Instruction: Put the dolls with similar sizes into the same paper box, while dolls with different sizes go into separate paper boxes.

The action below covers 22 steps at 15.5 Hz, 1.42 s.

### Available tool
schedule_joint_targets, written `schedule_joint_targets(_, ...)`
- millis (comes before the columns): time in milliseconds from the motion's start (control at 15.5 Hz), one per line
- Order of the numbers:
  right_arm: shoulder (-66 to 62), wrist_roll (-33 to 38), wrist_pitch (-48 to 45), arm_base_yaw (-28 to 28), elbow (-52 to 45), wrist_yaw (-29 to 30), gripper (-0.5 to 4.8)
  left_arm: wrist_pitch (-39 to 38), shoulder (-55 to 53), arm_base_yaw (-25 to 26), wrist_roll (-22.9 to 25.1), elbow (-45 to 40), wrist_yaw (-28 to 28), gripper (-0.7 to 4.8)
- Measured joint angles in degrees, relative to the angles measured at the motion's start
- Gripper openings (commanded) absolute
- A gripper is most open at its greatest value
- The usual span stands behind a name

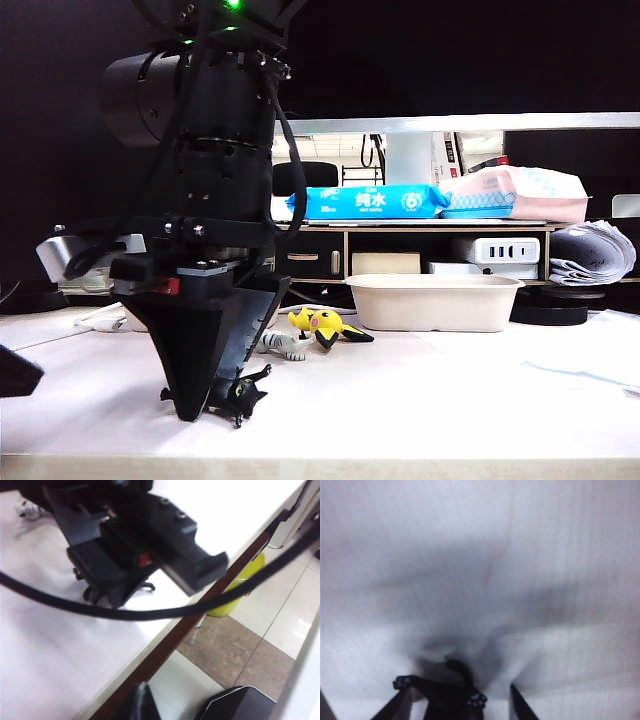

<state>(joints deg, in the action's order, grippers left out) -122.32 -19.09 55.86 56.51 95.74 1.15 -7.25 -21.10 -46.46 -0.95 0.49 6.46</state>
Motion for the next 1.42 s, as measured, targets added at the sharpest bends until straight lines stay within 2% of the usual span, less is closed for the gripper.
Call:
schedule_joint_targets(194,-0.4,0.0,-0.1,-0.2,0.4,0.0,0.97,0.0,0.0,0.0,0.0,0.0,0.0,-0.05)
schedule_joint_targets(258,-0.4,0.0,-0.3,-0.5,0.4,0.1,0.89,0.0,0.0,0.0,0.0,0.0,0.0,-0.05)
schedule_joint_targets(645,0.1,0.0,0.0,-2.8,0.4,-0.1,0.89,-0.1,2.8,0.0,0.0,0.0,0.0,-0.05)
schedule_joint_targets(839,4.1,0.0,-0.3,-5.7,1.7,-1.5,0.89,0.0,11.5,0.0,0.0,0.0,0.0,-0.05)
schedule_joint_targets(1032,4.5,0.0,-0.8,-12.0,6.3,-1.5,0.89,-0.1,17.2,0.6,0.0,0.0,0.1,-0.05)
schedule_joint_targets(1226,4.4,0.0,-2.1,-18.9,8.8,-1.9,0.89,-0.1,20.9,5.4,0.0,0.0,0.0,-0.05)
schedule_joint_targets(1419,4.2,0.0,-8.4,-26.1,9.1,-3.4,0.95,0.0,20.9,9.9,0.0,0.0,0.1,-0.05)
